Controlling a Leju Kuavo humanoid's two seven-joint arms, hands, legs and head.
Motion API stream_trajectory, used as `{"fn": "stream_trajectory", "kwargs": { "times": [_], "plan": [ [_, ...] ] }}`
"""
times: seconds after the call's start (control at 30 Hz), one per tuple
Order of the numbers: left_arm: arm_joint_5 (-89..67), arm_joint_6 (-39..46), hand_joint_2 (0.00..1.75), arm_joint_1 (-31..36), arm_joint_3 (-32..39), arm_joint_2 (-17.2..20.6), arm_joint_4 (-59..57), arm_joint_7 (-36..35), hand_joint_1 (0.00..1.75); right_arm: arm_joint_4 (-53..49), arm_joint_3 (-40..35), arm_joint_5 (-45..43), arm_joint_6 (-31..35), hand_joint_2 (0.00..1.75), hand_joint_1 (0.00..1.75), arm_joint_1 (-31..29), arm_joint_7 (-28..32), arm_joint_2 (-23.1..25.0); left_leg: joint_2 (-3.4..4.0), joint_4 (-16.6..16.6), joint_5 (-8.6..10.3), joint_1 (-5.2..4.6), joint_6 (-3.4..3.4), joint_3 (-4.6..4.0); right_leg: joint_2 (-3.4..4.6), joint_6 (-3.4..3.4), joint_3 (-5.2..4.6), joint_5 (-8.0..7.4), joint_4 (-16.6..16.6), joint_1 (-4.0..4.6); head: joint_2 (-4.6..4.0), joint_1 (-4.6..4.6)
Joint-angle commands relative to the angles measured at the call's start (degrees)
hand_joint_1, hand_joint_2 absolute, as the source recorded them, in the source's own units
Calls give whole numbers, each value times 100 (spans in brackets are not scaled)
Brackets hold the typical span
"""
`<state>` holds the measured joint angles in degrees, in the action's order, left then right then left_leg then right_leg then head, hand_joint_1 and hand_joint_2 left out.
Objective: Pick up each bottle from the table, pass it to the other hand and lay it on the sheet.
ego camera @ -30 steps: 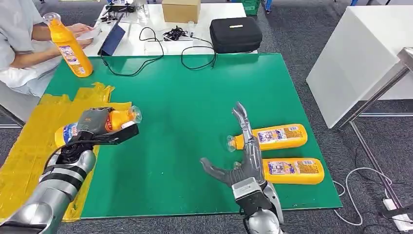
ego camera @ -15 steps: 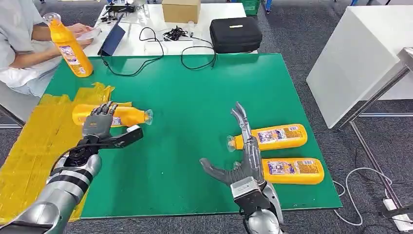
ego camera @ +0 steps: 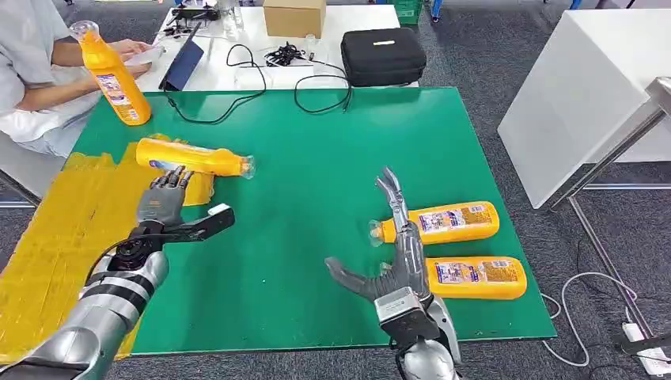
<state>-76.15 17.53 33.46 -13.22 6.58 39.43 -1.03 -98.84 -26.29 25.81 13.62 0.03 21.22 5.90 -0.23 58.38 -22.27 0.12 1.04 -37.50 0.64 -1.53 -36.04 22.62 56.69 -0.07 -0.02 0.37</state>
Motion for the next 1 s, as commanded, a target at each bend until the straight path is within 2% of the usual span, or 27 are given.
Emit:
{"fn": "stream_trajectory", "kwargs": {
  "times": [0.03, 0.07, 0.1, 0.13, 0.17, 0.2, 0.23, 0.3, 0.37, 0.43, 0.47, 0.63, 0.87, 1.0],
  "plan": [
    [945, -712, 175, -1, 528, -351, -55, 851, 0, 252, 82, 158, -112, 175, 0, -46, -51, -106, -4, -4, -11, 2, -4, 29, -10, 0, 32, 11, -7, 2, 0, 0],
    [1036, -730, 175, -81, 504, -376, 105, 912, 0, 259, 83, 216, -99, 175, 0, -43, -71, -115, -3, -4, -5, 1, -3, 16, -7, 0, 18, 5, -5, 1, 0, -2],
    [1295, -749, 175, -189, 556, -464, 334, 1097, 0, 256, 99, 309, -54, 175, 0, -38, -101, -131, -4, -5, -14, 2, -5, 37, -11, 0, 41, 14, -8, 3, 0, -2],
    [2221, -1295, 175, -560, 1088, -898, 1216, 1915, 0, 290, 58, 1099, 390, 175, 0, -143, -543, -433, -7, -5, -8, 0, -3, 25, -11, 0, 28, 9, -6, 1, 0, -2],
    [3408, -1623, 175, -1109, 978, -1038, 2382, 2531, 0, 174, 14, 2042, 520, 175, 0, -171, -736, -615, -5, -4, -4, 0, -1, 11, -8, -1, 14, 4, -6, 1, 0, 0],
    [4142, -2058, 175, -1716, 701, -1165, 3710, 2215, 0, 84, 82, 2308, 385, 175, 0, -211, -957, -880, -14, -4, -14, 0, 1, 30, -20, -5, 39, 15, -11, 1, 0, -2],
    [4905, -2387, 175, -2079, 520, -1212, 4387, 2105, 0, 58, 141, 2629, 247, 175, 0, -269, -1104, -1084, -11, -5, -11, -4, 5, 20, -16, -9, 27, 11, -12, -4, 0, -2],
    [5718, -2405, 175, -2641, 172, -1124, 5196, 2030, 0, 74, 356, 3075, -105, 175, 0, -383, -1413, -1434, -12, 4, -21, -5, 7, 25, -19, -12, 36, 19, -9, -4, 0, -9],
    [6399, -2587, 175, -2962, 135, -1117, 5475, 2142, 0, 190, 501, 3180, -484, 175, 0, -516, -1536, -1754, 2, 5, -31, -16, 13, 34, -4, -17, 43, 22, -12, -12, 0, 7],
    [7011, -2859, 175, -3189, 173, -1174, 5550, 2297, 0, 484, 653, 2837, -1083, 175, 0, -784, -1560, -2267, 24, 3, -33, -19, 22, 12, 24, -11, 21, 6, -16, -12, 0, 2],
    [7126, -2935, 175, -3238, 161, -1178, 5542, 2327, 0, 634, 748, 2661, -1250, 175, 0, -920, -1510, -2438, 39, 4, -47, -25, 25, 29, 36, -13, 35, 10, -16, -16, 0, -7],
    [7486, -3106, 175, -3260, 128, -1252, 5443, 2520, 0, 1738, 993, 2134, -2085, 175, 0, -1892, -1391, -3171, 1, 4, -28, -41, 42, 20, 7, -36, 34, 14, -17, -32, 0, -2],
    [7835, -3260, 175, -3228, 205, -1295, 5271, 2533, 0, 2589, 480, 2068, -2464, 175, 0, -2646, -1353, -3535, 10, 3, -17, -46, 56, 24, 15, -56, 37, -2, -16, -36, 0, -4],
    [7890, -3300, 175, -3227, 216, -1321, 5230, 2560, 0, 2931, 274, 1996, -2525, 175, 0, -2969, -1387, -3545, 9, 3, -15, -45, 59, 26, 13, -57, 41, -2, -16, -35, 0, -4]
  ]
}}
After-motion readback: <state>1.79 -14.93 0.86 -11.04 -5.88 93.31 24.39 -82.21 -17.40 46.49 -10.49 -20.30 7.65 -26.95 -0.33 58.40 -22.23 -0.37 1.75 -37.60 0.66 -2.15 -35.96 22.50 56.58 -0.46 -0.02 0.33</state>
